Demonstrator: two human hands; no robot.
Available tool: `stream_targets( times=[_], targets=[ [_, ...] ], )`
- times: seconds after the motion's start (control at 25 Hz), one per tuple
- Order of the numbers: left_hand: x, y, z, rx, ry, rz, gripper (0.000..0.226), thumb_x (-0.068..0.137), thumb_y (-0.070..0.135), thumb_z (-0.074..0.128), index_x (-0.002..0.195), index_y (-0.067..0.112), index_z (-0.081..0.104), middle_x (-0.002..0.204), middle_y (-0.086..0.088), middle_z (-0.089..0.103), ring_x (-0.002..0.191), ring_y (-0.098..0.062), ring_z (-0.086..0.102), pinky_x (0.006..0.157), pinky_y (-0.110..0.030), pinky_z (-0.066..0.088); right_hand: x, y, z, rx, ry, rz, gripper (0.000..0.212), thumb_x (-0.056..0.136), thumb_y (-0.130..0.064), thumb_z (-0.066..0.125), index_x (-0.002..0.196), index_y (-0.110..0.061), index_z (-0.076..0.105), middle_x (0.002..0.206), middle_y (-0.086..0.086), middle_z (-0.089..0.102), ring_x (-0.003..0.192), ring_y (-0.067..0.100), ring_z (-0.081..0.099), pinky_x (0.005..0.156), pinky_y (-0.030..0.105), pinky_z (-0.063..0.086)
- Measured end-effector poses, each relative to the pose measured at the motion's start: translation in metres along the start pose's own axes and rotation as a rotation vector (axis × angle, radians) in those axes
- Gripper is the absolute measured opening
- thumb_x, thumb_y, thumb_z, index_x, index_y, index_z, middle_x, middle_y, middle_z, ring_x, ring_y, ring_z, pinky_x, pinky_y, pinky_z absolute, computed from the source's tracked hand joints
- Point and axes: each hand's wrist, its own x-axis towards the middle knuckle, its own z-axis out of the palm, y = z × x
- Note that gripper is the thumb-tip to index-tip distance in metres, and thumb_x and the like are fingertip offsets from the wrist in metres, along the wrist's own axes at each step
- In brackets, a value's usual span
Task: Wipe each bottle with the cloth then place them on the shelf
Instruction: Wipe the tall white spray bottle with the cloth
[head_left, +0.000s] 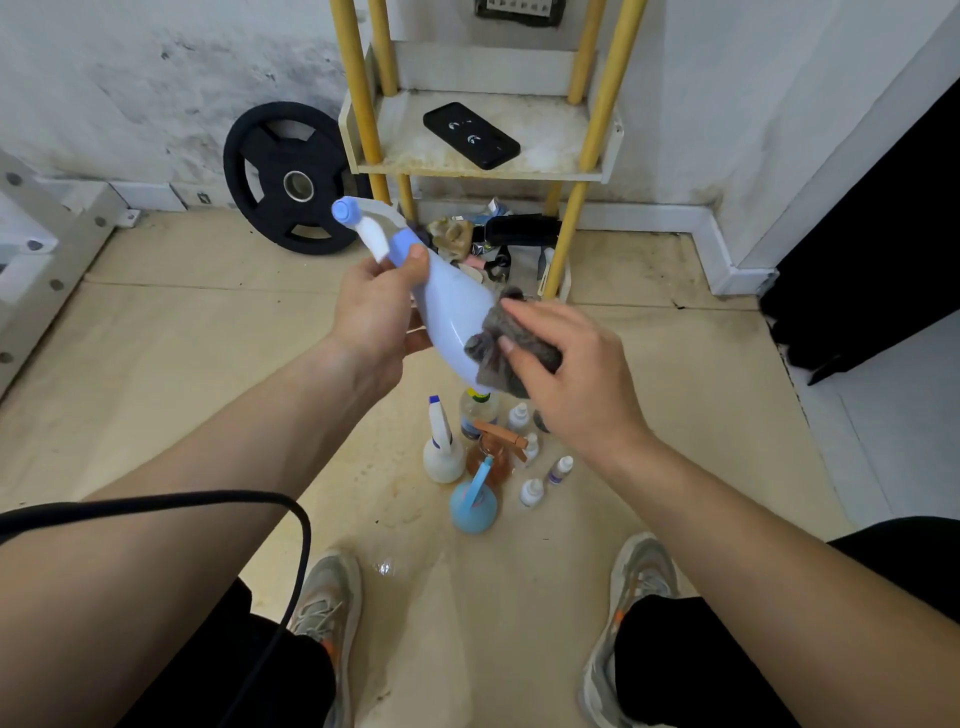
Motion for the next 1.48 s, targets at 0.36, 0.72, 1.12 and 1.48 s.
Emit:
stream_targets(
  times=[0.36, 0.72, 1.12, 1.48],
  targets=[
    [-0.016, -0.017, 0.017, 0.103, -0.103, -0.011, 0.045, 0.094, 0.033, 0.069, 0.123, 0.002, 0.056, 0.102, -0.007, 0.067, 0.076, -0.024, 0.071, 0.06, -0.034, 0.058, 0.018, -0.003, -0.002, 0.057, 0.05, 0.096, 0.03, 0.094, -0.02, 0.068, 0.123, -0.02, 0.072, 0.106, -0.009, 0.071, 0.097, 0.005, 0.064, 0.087, 0.019, 0.048],
    [-0.021, -0.016, 0.013, 0.386, -0.333, -0.008, 0.026, 0.105, 0.028, 0.051, 0.115, 0.013, 0.069, 0.105, -0.005, 0.074, 0.082, -0.021, 0.072, 0.075, -0.042, 0.063, 0.023, 0.006, -0.006, 0.492, -0.052, 0.587, 0.014, 0.097, -0.03, 0.066, 0.092, -0.029, 0.078, 0.084, -0.007, 0.075, 0.075, 0.014, 0.066, 0.073, 0.035, 0.054],
    [-0.017, -0.008, 0.014, 0.419, -0.39, 0.1, 0.02, 0.101, 0.028, 0.058, 0.1, 0.01, 0.066, 0.088, 0.002, 0.069, 0.074, -0.008, 0.067, 0.065, -0.023, 0.057, 0.026, -0.005, -0.014, 0.867, -0.143, 0.784, 0.015, 0.096, -0.018, 0.066, 0.099, -0.007, 0.075, 0.095, 0.013, 0.076, 0.077, 0.024, 0.07, 0.072, 0.035, 0.058],
    [-0.004, -0.013, 0.013, 0.331, -0.097, 0.099, 0.023, 0.098, 0.029, 0.062, 0.094, 0.007, 0.069, 0.092, -0.007, 0.072, 0.076, -0.021, 0.069, 0.066, -0.036, 0.061, 0.011, -0.008, -0.006, 0.197, -0.014, 0.221, 0.03, 0.087, -0.019, 0.076, 0.116, -0.027, 0.075, 0.104, -0.016, 0.072, 0.099, 0.0, 0.066, 0.086, 0.015, 0.051]
  ],
)
